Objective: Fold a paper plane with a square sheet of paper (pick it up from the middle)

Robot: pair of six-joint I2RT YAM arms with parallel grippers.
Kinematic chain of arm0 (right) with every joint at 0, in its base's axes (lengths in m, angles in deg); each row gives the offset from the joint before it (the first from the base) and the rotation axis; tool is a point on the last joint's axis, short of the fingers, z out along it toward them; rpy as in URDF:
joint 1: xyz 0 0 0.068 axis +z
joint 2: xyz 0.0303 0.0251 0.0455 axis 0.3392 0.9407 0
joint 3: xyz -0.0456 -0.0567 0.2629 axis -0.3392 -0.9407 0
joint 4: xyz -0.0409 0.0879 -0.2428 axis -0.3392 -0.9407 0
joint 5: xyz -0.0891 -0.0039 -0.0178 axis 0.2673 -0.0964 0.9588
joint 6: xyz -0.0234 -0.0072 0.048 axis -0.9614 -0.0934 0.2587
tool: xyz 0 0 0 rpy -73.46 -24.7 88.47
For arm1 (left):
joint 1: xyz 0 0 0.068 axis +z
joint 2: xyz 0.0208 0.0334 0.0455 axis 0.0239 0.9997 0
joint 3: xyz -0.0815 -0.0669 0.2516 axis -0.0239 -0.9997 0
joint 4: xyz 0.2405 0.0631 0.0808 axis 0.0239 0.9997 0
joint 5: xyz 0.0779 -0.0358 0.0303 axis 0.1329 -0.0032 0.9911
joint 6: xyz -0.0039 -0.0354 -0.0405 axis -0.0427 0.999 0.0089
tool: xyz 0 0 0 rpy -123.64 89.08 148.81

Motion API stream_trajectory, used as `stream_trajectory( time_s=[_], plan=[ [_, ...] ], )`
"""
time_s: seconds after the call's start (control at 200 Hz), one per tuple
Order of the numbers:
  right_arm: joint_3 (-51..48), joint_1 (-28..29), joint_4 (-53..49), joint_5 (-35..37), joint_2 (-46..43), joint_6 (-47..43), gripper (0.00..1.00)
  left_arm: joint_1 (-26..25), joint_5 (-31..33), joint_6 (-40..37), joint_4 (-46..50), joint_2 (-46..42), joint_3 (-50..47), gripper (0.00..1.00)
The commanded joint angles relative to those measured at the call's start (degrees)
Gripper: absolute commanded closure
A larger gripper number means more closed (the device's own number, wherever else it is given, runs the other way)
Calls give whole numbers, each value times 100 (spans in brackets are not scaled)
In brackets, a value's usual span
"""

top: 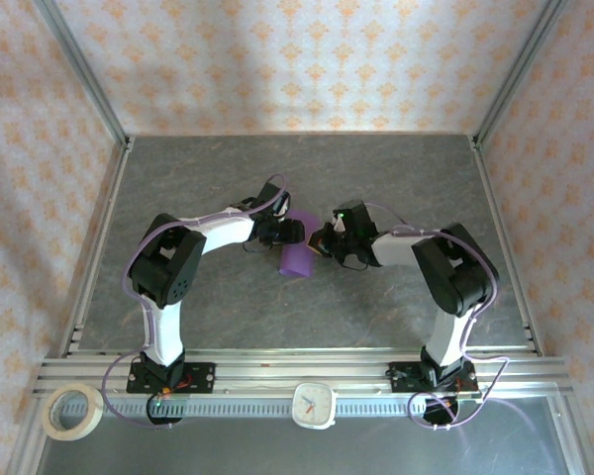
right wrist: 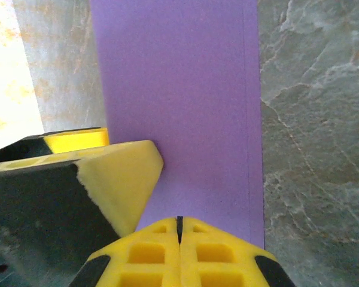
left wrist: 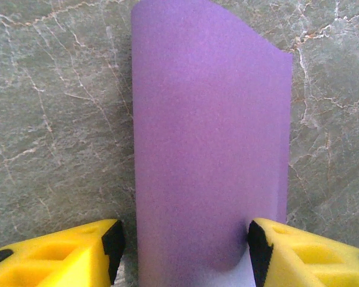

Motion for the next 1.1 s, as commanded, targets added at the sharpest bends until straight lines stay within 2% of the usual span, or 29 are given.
stream_trajectory(
  time_s=[0.0, 0.18, 0.31, 0.45, 0.54, 0.636, 0.691, 0.981, 1.091],
  plan=[
    [201, 65, 68, 92, 139, 97, 100, 32, 169, 93, -14, 3, -152, 37],
    [312, 77, -124, 100, 387, 39, 100, 28, 179, 103, -14, -21, -138, 37],
    [508, 77, -1260, 649, 577, -644, 100, 30, 224, 73, 11, -75, -118, 36],
    [492, 58, -1670, 742, 847, -1092, 100, 28, 169, 109, -167, -357, -205, 33],
    [525, 50, -1962, 923, 838, -1299, 100, 32, 80, 156, -418, -599, -316, 25],
    [513, -11, -2092, 975, 734, -1474, 100, 32, 100, 164, -756, -960, -515, 7],
    [479, -69, -2104, 907, 655, -1571, 100, 41, 198, 289, -963, -1188, -663, 1],
    [148, -504, -2291, 564, 492, -2183, 100, 132, 906, 431, -1557, -2212, -1207, 1],
    [106, -564, -2356, 488, 449, -2374, 100, 136, 1006, 477, -2153, -2677, -1623, 1]
  ],
)
